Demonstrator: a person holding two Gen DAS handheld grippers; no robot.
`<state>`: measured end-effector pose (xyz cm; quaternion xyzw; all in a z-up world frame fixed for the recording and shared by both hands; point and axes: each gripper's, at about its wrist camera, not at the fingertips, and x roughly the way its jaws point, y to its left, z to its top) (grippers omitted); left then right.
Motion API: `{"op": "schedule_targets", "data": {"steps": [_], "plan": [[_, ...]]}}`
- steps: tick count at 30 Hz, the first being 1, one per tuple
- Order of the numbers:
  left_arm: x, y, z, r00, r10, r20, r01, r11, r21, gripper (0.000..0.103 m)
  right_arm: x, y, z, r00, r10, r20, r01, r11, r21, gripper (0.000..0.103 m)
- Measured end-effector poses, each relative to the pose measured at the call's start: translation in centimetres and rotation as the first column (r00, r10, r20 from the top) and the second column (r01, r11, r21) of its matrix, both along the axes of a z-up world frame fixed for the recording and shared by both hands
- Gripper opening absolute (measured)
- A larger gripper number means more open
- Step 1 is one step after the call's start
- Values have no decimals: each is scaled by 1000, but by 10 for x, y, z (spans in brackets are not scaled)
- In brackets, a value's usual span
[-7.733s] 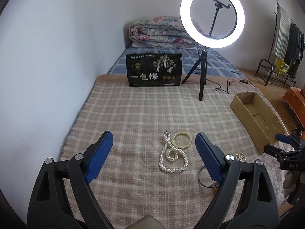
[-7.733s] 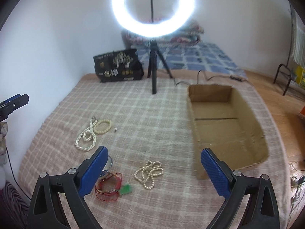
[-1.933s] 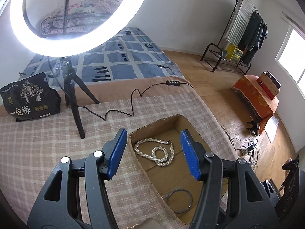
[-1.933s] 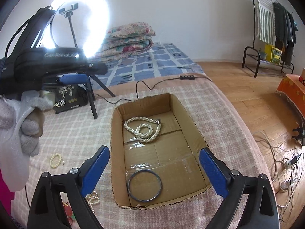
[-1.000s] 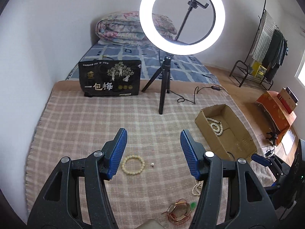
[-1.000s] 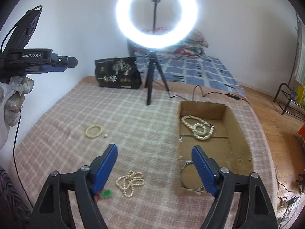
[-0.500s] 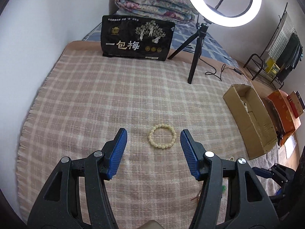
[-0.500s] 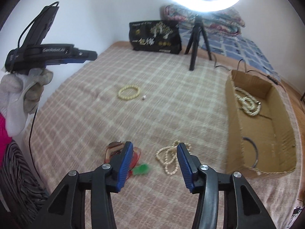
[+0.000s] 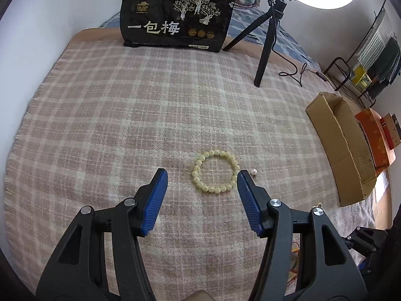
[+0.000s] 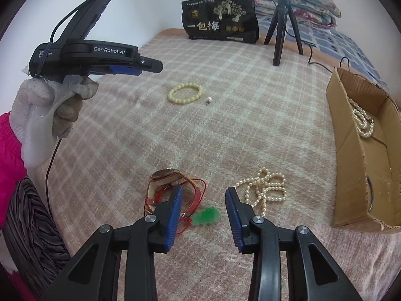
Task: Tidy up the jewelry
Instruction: 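Move the left tool to the yellow bead bracelet while the right tool approaches the watch, then close the left tool on the yellow bead bracelet while the right tool grips the watch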
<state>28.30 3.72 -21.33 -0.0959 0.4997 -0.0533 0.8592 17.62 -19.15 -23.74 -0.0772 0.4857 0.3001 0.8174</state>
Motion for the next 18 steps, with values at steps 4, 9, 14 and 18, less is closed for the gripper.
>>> {"op": "schedule_targets", "data": {"steps": [4, 9, 14, 18], "plan": [[9, 2, -10, 1000, 15, -28, -16, 1000, -22, 54, 3, 2, -4, 1000, 1, -13, -1, 1000, -2, 33], [20, 6, -24, 996, 48, -81, -54, 996, -64, 47, 6, 4, -2, 1000, 3, -14, -3, 1000, 0, 33], [31, 4, -36, 990, 66, -122, -74, 995, -67, 40, 9, 9, -3, 1000, 8, -16, -8, 1000, 5, 33], [36, -1, -47, 987, 65, -149, -71, 997, -37, 37, 10, 10, -4, 1000, 15, -19, -14, 1000, 8, 32]]}}
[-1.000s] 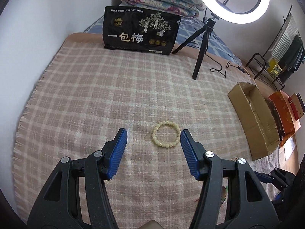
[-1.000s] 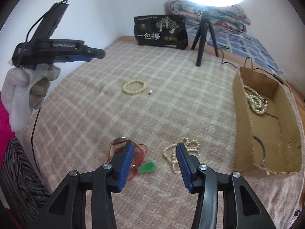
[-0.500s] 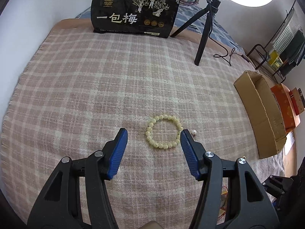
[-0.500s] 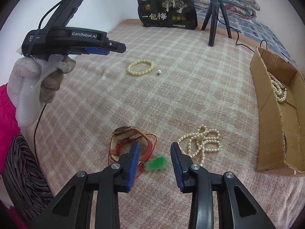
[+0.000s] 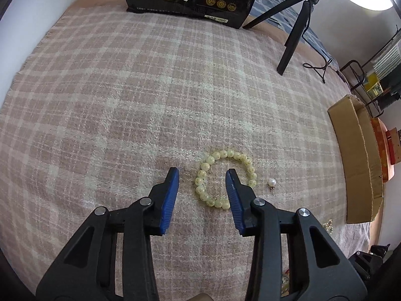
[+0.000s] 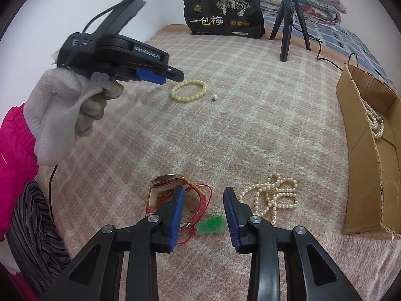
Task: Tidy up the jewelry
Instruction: 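Close the left tool on the yellow bead bracelet while the right tool grips the watch, then lift and carry the bracelet and watch over the cardboard box with both tools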
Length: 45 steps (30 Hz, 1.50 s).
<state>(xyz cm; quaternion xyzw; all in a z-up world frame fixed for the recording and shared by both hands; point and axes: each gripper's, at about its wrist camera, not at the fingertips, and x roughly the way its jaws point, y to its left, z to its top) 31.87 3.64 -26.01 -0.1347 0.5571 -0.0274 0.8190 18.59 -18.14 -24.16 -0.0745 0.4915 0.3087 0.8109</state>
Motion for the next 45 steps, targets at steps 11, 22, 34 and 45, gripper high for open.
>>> {"op": "schedule_targets", "data": {"steps": [11, 22, 34, 45], "plan": [[7, -5, -16, 1000, -2, -6, 2, 999, 46, 31, 4, 2, -5, 999, 18, -27, -17, 1000, 16, 28], [5, 4, -18, 999, 32, 31, -33, 998, 52, 6, 5, 14, -18, 998, 45, -45, -46, 999, -18, 16], [-1, 10, 4, 996, 71, 61, -69, 997, -35, 5, 4, 12, -8, 1000, 19, -1, -19, 1000, -6, 7], [-13, 4, 42, 990, 54, 133, -43, 996, -83, 5, -7, 12, 19, 998, 10, 64, -11, 1000, 13, 7]]}}
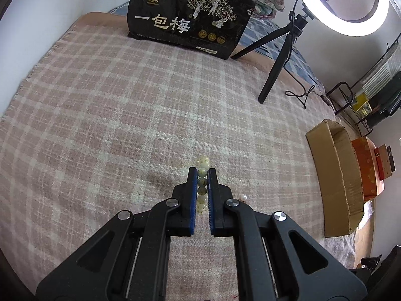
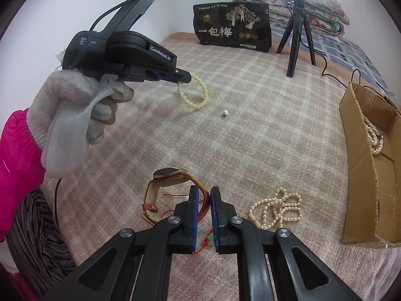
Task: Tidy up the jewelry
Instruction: 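Lift and carry the bracelet and watch over the cardboard box with both tools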
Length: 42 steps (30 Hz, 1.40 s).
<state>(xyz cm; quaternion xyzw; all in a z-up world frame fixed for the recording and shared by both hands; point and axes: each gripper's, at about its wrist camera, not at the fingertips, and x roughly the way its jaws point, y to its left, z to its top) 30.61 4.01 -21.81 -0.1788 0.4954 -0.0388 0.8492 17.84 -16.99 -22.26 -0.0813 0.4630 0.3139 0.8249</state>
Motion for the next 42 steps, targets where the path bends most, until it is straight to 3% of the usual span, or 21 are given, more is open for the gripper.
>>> {"op": "schedule_targets", "data": {"steps": [22, 32, 42], "plan": [[-29, -21, 63, 992, -61, 114, 70, 995, -77, 5, -9, -37, 46, 988, -104, 115, 101, 995, 26, 7], [-27, -69, 82, 980, -134, 145, 150, 983, -105, 5, 2, -89, 60, 963, -229, 140, 223, 973, 58, 7], [-22, -135, 96, 961, -220, 167, 243, 961, -130, 5, 17, -153, 64, 915, -376, 149, 368, 926, 80, 7]]}}
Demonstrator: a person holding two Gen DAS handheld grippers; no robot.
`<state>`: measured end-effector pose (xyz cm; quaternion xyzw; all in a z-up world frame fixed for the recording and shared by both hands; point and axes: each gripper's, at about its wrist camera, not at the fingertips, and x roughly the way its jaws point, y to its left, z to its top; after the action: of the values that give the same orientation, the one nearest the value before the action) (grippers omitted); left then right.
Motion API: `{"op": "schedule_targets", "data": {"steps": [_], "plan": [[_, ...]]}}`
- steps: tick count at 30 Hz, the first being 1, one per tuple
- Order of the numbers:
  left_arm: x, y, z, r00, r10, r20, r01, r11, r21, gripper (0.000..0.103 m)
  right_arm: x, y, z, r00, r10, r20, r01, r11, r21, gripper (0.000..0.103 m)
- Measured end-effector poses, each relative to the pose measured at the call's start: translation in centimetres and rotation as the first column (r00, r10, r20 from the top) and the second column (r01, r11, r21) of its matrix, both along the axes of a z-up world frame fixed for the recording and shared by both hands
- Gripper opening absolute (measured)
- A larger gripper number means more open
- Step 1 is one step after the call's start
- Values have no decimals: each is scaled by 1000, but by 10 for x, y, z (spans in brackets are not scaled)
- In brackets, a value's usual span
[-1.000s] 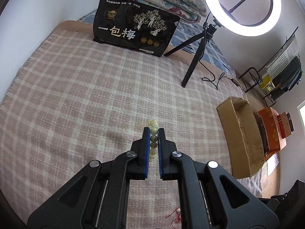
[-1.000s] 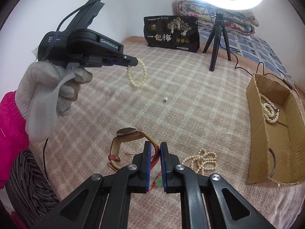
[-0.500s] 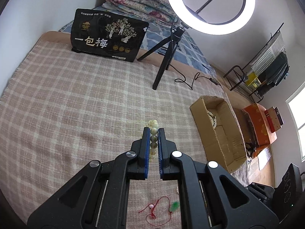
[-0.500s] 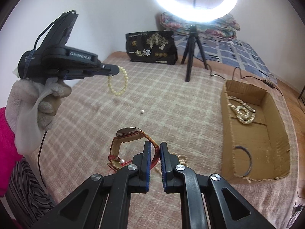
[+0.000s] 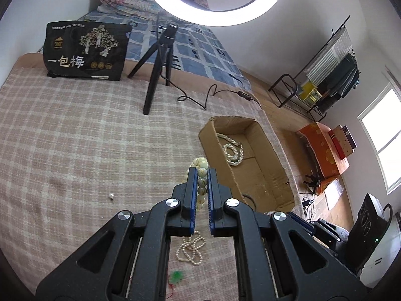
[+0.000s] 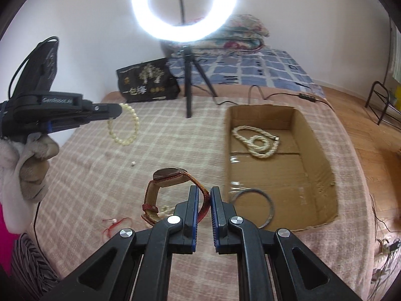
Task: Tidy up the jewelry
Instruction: 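Lift and carry the bracelet and watch over the cardboard box with both tools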
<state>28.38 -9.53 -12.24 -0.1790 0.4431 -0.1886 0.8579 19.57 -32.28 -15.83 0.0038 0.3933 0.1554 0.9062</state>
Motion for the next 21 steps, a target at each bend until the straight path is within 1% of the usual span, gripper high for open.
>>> {"op": "schedule_targets", "data": {"steps": [5, 9, 15, 21], "plan": [[4, -41, 2, 999, -52, -2, 52, 999, -1, 5, 11, -31, 0, 996, -84, 7, 84, 996, -5, 7], [13, -70, 3, 997, -78, -10, 78, 997, -11, 5, 19, -51, -2, 992, -126, 6, 126, 992, -7, 7], [37, -111, 3, 994, -107, -12, 107, 994, 6, 5, 28, -65, -10, 988, -153, -13, 153, 988, -4, 7], [55, -142, 0, 989, -148, -17, 149, 989, 13, 5, 32, -67, -23, 987, -154, -43, 153, 988, -9, 7]]}}
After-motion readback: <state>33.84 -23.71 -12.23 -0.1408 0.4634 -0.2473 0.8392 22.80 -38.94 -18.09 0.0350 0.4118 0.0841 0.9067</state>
